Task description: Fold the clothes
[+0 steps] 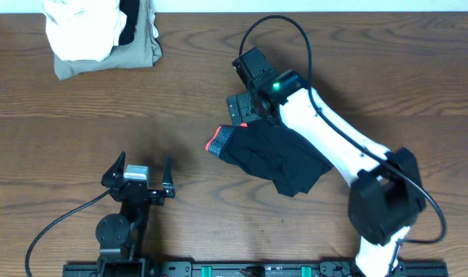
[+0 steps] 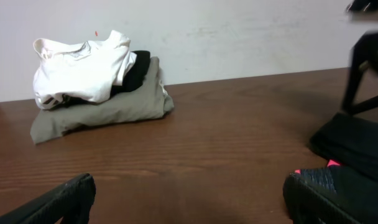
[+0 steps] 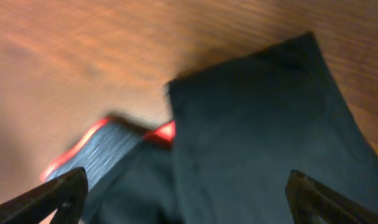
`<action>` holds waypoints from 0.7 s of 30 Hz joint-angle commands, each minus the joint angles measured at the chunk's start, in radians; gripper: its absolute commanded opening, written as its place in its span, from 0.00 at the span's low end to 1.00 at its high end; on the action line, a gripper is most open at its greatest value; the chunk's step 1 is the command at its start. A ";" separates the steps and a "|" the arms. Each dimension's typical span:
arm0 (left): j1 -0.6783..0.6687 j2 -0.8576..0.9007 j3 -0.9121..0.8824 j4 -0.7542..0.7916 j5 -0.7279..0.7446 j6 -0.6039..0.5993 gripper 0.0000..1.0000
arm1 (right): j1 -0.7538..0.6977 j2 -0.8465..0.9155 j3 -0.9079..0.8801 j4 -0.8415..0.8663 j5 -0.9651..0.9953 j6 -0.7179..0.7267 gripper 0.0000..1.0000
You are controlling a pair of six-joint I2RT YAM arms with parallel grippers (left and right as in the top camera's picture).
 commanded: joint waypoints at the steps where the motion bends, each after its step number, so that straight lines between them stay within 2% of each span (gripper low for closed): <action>1: 0.005 -0.006 -0.017 -0.034 0.010 0.013 0.98 | -0.018 0.071 0.000 0.038 0.054 0.075 0.99; 9: 0.005 -0.006 -0.017 -0.033 0.010 0.013 0.98 | -0.019 0.163 0.000 0.150 0.036 0.117 0.99; 21: 0.005 -0.006 -0.017 -0.034 0.010 0.013 0.98 | -0.019 0.237 0.000 0.169 0.098 0.155 0.92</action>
